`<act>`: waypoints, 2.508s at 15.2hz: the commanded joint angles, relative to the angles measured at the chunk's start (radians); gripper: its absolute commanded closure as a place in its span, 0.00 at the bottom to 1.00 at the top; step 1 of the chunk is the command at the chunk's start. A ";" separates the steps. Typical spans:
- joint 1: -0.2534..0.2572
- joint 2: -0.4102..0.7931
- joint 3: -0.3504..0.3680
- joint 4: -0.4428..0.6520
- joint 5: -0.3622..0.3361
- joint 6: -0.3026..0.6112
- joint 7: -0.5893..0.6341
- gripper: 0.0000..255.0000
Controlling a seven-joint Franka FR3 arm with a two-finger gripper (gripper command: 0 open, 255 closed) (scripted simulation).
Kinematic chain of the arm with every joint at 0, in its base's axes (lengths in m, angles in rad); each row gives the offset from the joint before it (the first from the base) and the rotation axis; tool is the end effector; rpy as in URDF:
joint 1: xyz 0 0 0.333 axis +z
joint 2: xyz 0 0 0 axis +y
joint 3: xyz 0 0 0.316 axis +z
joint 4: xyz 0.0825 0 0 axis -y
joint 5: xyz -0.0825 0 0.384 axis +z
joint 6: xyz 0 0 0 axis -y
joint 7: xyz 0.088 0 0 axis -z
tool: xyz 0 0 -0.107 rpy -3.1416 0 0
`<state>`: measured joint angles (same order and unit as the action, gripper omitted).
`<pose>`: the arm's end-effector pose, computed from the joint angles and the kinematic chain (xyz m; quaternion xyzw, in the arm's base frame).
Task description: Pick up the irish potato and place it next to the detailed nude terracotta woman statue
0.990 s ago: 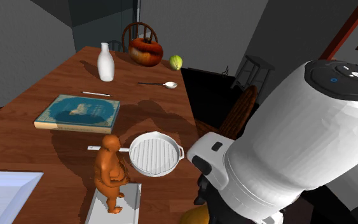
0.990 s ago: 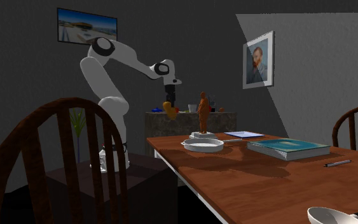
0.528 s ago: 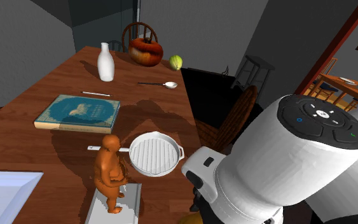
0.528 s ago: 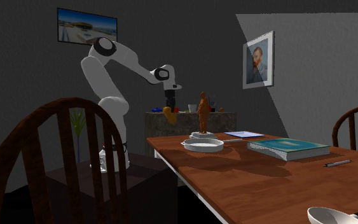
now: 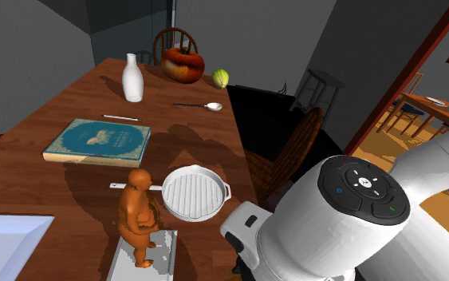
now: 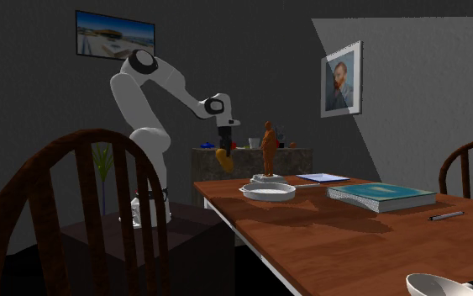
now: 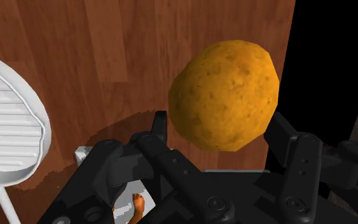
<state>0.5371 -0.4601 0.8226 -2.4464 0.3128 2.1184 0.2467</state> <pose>0.0737 0.4323 0.4134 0.9006 0.4334 0.0309 0.0144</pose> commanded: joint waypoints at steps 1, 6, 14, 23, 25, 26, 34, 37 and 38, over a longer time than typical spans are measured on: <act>-0.002 0.012 0.014 -0.018 0.001 0.030 0.007 1.00; -0.018 0.055 0.052 -0.056 -0.008 0.110 0.022 1.00; -0.063 0.148 0.124 -0.106 -0.048 0.244 0.066 1.00; -0.109 0.223 0.180 -0.131 -0.105 0.332 0.114 1.00; -0.109 0.223 0.179 -0.131 -0.105 0.332 0.115 1.00; -0.109 0.223 0.179 -0.131 -0.105 0.332 0.115 1.00; -0.062 0.145 0.127 -0.107 -0.045 0.243 0.067 0.00; -0.029 0.089 0.084 -0.081 -0.016 0.167 0.042 0.00; -0.029 0.089 0.084 -0.081 -0.016 0.167 0.042 0.00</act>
<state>0.5031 -0.3637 0.9123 -2.5321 0.2925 2.2973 0.2920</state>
